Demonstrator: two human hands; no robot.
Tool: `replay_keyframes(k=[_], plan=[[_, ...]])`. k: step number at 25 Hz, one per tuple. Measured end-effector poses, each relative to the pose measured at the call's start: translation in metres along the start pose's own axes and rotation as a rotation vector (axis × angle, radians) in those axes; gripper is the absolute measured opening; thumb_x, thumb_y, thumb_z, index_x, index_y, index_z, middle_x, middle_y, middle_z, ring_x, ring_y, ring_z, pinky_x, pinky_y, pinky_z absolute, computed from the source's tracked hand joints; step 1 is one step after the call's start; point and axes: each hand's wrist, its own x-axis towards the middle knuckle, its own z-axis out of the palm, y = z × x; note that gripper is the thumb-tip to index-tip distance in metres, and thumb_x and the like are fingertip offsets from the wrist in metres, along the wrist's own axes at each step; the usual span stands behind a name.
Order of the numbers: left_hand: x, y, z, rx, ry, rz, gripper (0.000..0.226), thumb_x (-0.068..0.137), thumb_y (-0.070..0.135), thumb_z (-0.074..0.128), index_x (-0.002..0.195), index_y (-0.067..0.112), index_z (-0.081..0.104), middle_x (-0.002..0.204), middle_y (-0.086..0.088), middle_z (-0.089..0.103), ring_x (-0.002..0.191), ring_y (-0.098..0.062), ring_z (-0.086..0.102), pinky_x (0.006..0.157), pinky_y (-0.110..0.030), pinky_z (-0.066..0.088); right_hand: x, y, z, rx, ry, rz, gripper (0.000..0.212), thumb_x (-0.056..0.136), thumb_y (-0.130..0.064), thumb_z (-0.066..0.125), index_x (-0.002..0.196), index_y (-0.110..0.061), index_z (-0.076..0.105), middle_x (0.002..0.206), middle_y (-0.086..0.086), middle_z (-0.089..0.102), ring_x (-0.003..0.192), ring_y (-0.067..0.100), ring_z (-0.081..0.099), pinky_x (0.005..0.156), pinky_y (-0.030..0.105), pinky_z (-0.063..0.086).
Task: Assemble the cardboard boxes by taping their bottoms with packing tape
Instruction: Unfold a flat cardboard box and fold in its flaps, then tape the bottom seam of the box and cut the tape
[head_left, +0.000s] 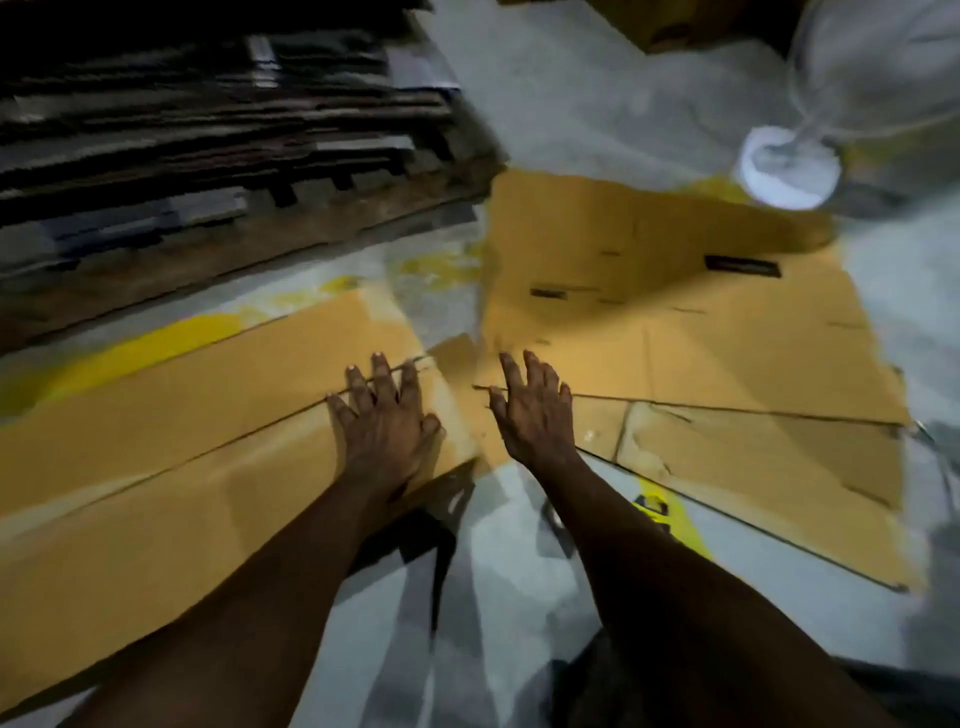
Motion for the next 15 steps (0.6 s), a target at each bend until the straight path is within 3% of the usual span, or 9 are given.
replay_keyframes(k=[4, 6, 8, 11, 13, 15], plan=[[0.026, 0.097, 0.019, 0.074, 0.115, 0.210, 0.080, 0.090, 0.055, 0.042, 0.153, 0.016, 0.012, 0.159, -0.022, -0.001, 0.144, -0.048, -0.001, 0.110, -0.067, 0.001, -0.029, 0.111, 0.031, 0.057, -0.145, 0.180, 0.053, 0.096, -0.041, 0.037, 0.144, -0.018, 0.039, 0.136, 0.015, 0.047, 0.123, 0.038, 0.045, 0.092, 0.049, 0.043], [0.024, 0.144, 0.035, 0.096, 0.017, 0.359, 0.079, 0.091, 0.053, 0.042, 0.154, 0.017, 0.011, 0.160, -0.019, 0.003, 0.145, -0.043, 0.004, 0.113, -0.062, 0.002, -0.042, 0.146, 0.045, 0.164, -0.245, 0.317, 0.053, 0.092, -0.030, 0.049, 0.142, -0.019, 0.037, 0.130, 0.014, 0.048, 0.121, 0.038, 0.046, 0.090, 0.048, 0.044], [0.016, 0.181, 0.059, -0.010, -0.154, 0.406, 0.074, 0.091, 0.047, 0.047, 0.152, 0.018, 0.016, 0.159, -0.014, 0.014, 0.144, -0.037, 0.017, 0.113, -0.057, 0.016, -0.049, 0.172, 0.057, 0.237, -0.357, 0.384, 0.060, 0.085, -0.020, 0.053, 0.142, -0.021, 0.035, 0.128, 0.014, 0.050, 0.123, 0.038, 0.046, 0.091, 0.048, 0.045], [0.004, 0.208, 0.108, -0.294, -0.365, 0.277, 0.066, 0.088, 0.036, 0.055, 0.147, 0.018, 0.030, 0.142, -0.014, 0.042, 0.129, -0.037, 0.042, 0.102, -0.049, 0.040, -0.062, 0.211, 0.079, 0.239, -0.508, 0.474, 0.068, 0.082, -0.025, 0.066, 0.143, -0.023, 0.037, 0.135, 0.012, 0.048, 0.128, 0.037, 0.043, 0.096, 0.051, 0.045], [-0.003, 0.214, 0.140, -0.355, -0.484, 0.162, 0.068, 0.084, 0.033, 0.062, 0.144, 0.020, 0.033, 0.133, -0.014, 0.049, 0.123, -0.036, 0.048, 0.098, -0.048, 0.045, -0.075, 0.227, 0.095, 0.225, -0.566, 0.500, 0.066, 0.085, -0.031, 0.067, 0.144, -0.029, 0.038, 0.143, 0.005, 0.045, 0.132, 0.033, 0.041, 0.101, 0.052, 0.041], [-0.009, 0.218, 0.163, -0.347, -0.562, 0.099, 0.077, 0.075, 0.037, 0.070, 0.141, 0.025, 0.032, 0.128, -0.012, 0.053, 0.119, -0.034, 0.051, 0.095, -0.048, 0.048, -0.083, 0.233, 0.110, 0.229, -0.577, 0.489, 0.059, 0.089, -0.024, 0.059, 0.143, -0.032, 0.040, 0.148, 0.000, 0.041, 0.135, 0.032, 0.037, 0.105, 0.054, 0.037]])
